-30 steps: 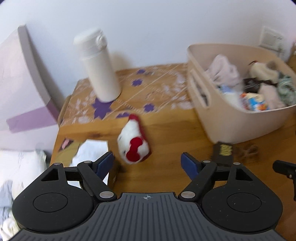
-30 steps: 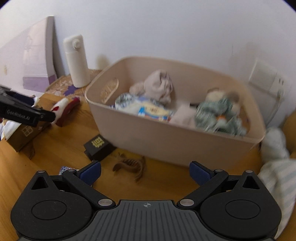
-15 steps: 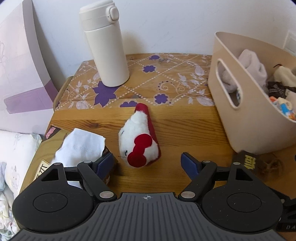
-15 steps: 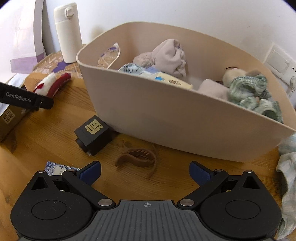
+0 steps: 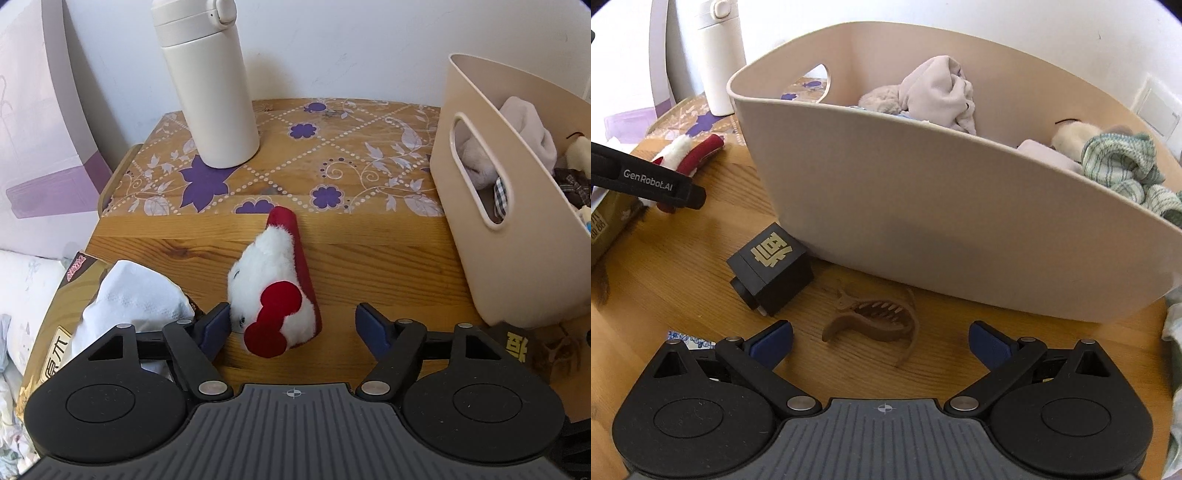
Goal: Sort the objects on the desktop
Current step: 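Grasp the red-white plush toy with the left tool while the right tool grasps the brown claw clip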
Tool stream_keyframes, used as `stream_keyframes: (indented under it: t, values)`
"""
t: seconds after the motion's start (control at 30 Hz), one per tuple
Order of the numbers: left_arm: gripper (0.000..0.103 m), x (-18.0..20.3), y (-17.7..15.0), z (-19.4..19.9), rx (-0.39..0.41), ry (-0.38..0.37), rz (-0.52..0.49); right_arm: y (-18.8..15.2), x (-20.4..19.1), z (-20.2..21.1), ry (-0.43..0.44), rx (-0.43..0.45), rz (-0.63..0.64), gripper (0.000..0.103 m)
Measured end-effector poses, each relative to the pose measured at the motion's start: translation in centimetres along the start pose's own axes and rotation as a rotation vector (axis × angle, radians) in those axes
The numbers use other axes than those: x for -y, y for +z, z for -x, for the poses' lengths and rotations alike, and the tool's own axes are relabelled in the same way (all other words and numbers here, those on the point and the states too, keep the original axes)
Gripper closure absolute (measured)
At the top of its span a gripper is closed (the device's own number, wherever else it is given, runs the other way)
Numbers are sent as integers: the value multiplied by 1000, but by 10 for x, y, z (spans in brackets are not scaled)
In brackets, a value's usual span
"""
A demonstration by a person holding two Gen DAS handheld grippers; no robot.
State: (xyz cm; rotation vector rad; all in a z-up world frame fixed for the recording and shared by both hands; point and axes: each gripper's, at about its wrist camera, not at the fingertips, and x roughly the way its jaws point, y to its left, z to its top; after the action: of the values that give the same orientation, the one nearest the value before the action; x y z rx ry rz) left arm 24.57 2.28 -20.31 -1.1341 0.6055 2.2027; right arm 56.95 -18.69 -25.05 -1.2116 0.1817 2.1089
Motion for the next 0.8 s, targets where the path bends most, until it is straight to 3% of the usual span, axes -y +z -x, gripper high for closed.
stream_keyframes:
  t: [0.1, 0.3, 0.4, 0.47, 0.8]
  values:
    - [49, 0, 0, -2, -16, 10, -10, -2, 5, 0, 13, -2, -19, 4]
    - [58, -5, 1, -1, -41, -6, -37, -2, 9, 5, 26, 21, -34, 19]
    - [59, -7, -1, 2, -46, -36, -32, -2, 12, 9, 36, 30, -26, 34]
    - [60, -8, -3, 6, -48, -63, -29, 0, 13, 11, 53, 29, -15, 53]
    - [61, 2, -21, 39, -27, -115, -111, -3, 28, 26, 98, 37, -34, 53]
